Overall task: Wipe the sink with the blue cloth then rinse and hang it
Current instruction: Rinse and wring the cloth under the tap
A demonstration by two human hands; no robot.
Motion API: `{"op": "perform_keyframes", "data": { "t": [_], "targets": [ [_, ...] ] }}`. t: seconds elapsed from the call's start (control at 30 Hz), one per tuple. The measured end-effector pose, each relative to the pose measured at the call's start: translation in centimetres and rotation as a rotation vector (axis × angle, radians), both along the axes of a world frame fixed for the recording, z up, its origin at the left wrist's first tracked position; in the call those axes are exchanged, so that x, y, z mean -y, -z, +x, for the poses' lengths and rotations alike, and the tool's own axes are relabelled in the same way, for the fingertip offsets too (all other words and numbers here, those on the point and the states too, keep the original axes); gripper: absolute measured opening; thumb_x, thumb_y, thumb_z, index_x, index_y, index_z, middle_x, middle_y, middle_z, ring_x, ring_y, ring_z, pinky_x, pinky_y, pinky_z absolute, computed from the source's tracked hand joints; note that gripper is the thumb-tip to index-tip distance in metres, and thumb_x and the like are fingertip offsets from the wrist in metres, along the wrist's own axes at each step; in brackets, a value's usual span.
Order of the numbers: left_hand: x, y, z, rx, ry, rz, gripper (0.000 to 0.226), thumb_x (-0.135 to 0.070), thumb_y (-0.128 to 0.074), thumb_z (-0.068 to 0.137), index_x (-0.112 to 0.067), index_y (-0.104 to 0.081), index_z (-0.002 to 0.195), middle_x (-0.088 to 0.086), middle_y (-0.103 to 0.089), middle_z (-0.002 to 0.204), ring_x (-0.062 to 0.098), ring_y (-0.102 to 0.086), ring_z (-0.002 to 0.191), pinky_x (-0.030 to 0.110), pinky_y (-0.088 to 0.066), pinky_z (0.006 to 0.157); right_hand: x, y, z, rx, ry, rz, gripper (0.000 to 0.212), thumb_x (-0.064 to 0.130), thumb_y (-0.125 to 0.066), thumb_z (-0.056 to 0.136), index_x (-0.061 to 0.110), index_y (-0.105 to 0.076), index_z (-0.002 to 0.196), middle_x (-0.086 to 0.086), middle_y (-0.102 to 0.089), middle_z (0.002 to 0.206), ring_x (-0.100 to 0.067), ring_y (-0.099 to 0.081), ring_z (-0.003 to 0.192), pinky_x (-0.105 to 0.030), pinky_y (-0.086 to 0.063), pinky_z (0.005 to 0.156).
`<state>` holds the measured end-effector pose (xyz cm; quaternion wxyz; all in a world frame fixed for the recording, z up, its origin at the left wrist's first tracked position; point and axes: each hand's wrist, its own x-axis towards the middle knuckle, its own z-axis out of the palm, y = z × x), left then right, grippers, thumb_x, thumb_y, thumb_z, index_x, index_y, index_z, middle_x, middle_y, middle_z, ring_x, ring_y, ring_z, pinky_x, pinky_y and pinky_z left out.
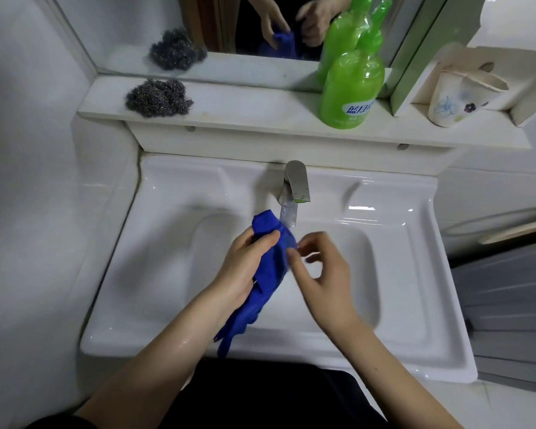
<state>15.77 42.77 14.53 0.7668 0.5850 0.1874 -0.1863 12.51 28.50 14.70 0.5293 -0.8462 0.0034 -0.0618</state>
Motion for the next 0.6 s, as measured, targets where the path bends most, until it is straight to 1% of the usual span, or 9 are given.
{"op": "perform_keyframes", "data": {
  "t": [0.07,0.17,0.23,0.3,0.37,0.4,0.47,0.5,0.6],
  "targets": [
    [0.1,-0.2,0.1,0.001,-0.014,-0.011,0.014,-0.019,-0.061,0.091,-0.011,-0.068,0.1,0.011,-0.069,0.097,0.026,-0.066,0.092,0.042,-0.052,0.087,-1.2,0.2,-0.8,-0.038,-0.103,0.063,0.024,0.027,-0.072,0.085,0.017,-0.061,0.104,0.007,-0.063,0.101,-0.014,-0.061,0.099,-0.026,-0.051,0.084],
    [0.0,-0.4,0.5,0.02,-0.023,0.025,0.011,-0.018,-0.06,0.094,-0.009,-0.066,0.096,0.007,-0.068,0.085,0.017,-0.067,0.072,0.029,-0.055,0.064,-2.1,1.1,-0.9,-0.077,-0.131,0.069,0.053,0.03,-0.079,0.077,0.015,-0.058,0.123,0.007,-0.062,0.117,-0.011,-0.059,0.111,-0.024,-0.049,0.094],
    [-0.4,-0.5,0.6,0.029,-0.025,0.035,0.016,-0.019,-0.057,0.096,-0.008,-0.068,0.099,0.007,-0.069,0.084,0.017,-0.066,0.068,0.025,-0.054,0.058,-2.2,1.7,-0.7,-0.038,-0.142,0.017,0.053,0.024,-0.076,0.08,0.011,-0.056,0.128,0.009,-0.062,0.117,-0.003,-0.059,0.108,-0.02,-0.047,0.092],
    [-0.8,-0.3,0.7,0.044,-0.014,0.049,0.022,-0.017,-0.053,0.099,-0.004,-0.068,0.107,0.016,-0.072,0.094,0.026,-0.07,0.077,0.031,-0.058,0.065,-1.9,2.1,-0.4,-0.025,-0.112,0.029,0.038,0.015,-0.065,0.09,0.009,-0.059,0.126,0.013,-0.062,0.102,0.004,-0.06,0.089,-0.02,-0.048,0.083],
    [-1.1,-0.1,0.6,0.061,-0.029,0.058,0.025,-0.014,-0.049,0.1,0.0,-0.065,0.114,0.023,-0.071,0.106,0.035,-0.072,0.092,0.038,-0.061,0.078,-1.6,1.7,0.0,-0.125,-0.098,0.142,0.026,0.012,-0.054,0.098,0.008,-0.064,0.121,0.012,-0.064,0.084,0.004,-0.057,0.07,-0.018,-0.047,0.075],
    [-1.1,0.1,0.6,0.065,-0.041,0.064,0.026,-0.012,-0.048,0.101,0.001,-0.064,0.117,0.024,-0.07,0.11,0.036,-0.071,0.098,0.039,-0.06,0.081,-1.4,1.5,0.2,-0.177,-0.106,0.192,0.024,0.012,-0.051,0.1,0.008,-0.066,0.118,0.006,-0.065,0.079,0.001,-0.056,0.066,-0.016,-0.046,0.07],
    [-1.1,0.4,0.5,0.072,-0.056,0.083,0.026,-0.012,-0.046,0.102,0.001,-0.062,0.118,0.022,-0.07,0.114,0.033,-0.07,0.103,0.038,-0.06,0.083,-1.2,0.6,0.6,-0.21,-0.099,0.24,0.024,0.02,-0.047,0.102,0.013,-0.069,0.107,-0.008,-0.066,0.076,-0.01,-0.055,0.066,-0.025,-0.044,0.063],
    [-1.1,0.4,0.4,0.074,-0.058,0.091,0.026,-0.012,-0.046,0.102,0.0,-0.062,0.118,0.02,-0.07,0.115,0.031,-0.07,0.104,0.039,-0.059,0.086,-0.9,0.4,1.0,-0.213,-0.068,0.273,0.025,0.023,-0.046,0.102,0.013,-0.069,0.099,-0.009,-0.065,0.074,-0.015,-0.053,0.066,-0.029,-0.043,0.063],
    [-2.1,0.8,0.2,0.07,-0.064,0.118,0.026,-0.016,-0.047,0.101,-0.003,-0.061,0.118,0.016,-0.07,0.116,0.027,-0.069,0.106,0.04,-0.056,0.092,0.7,-0.2,2.4,-0.213,0.074,0.386,0.034,0.024,-0.049,0.101,-0.004,-0.057,0.082,-0.004,-0.047,0.067,-0.011,-0.041,0.064,-0.026,-0.037,0.061]
  ]
}}
